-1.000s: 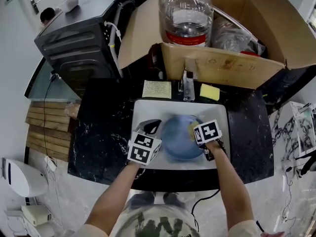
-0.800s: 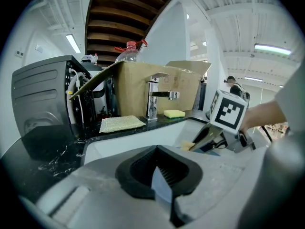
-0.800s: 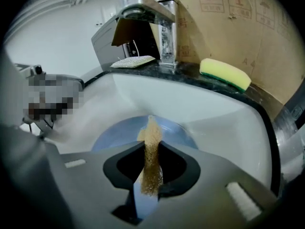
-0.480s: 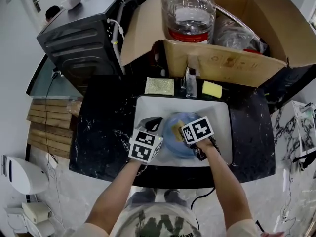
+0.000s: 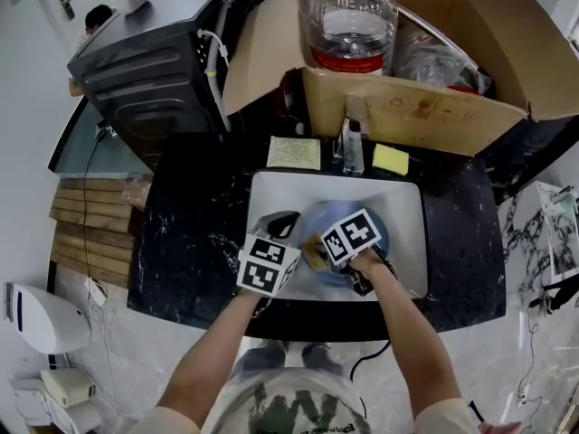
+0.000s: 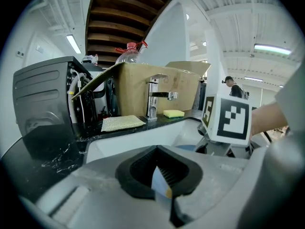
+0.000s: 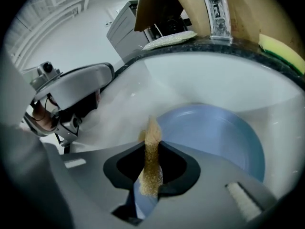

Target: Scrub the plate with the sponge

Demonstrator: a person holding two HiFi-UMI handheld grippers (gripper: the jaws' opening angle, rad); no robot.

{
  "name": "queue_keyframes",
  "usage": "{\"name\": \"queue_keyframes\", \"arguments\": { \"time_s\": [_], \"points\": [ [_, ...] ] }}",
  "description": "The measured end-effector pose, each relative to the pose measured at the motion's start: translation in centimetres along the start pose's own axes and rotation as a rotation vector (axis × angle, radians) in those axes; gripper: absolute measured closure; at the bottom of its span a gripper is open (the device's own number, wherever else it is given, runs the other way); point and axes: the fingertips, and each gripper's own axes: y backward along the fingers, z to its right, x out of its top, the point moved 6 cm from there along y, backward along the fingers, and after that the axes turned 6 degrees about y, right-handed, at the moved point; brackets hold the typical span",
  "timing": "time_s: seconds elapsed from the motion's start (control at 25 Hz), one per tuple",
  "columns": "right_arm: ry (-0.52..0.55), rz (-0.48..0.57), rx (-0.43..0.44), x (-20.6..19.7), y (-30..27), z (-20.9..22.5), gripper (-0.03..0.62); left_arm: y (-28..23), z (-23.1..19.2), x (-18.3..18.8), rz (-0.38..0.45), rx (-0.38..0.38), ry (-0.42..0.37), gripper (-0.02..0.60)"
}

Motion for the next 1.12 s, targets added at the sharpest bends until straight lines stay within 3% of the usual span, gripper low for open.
{"name": "queue_keyframes", "arguments": {
  "time_s": [0.6,1.12],
  "points": [
    [0.077,-0.14,-0.038,-2.7,0.7,0.6,0.523,-0.3,0.6,0.0,0.0,-0.018,-0.009,0.58],
    [0.072,-0.179,-0.141,-5.4,3.3,4.4,0.523,-0.6,1.4,-0.1,-0.013,-0.028,-0.019,0.58]
  ]
}}
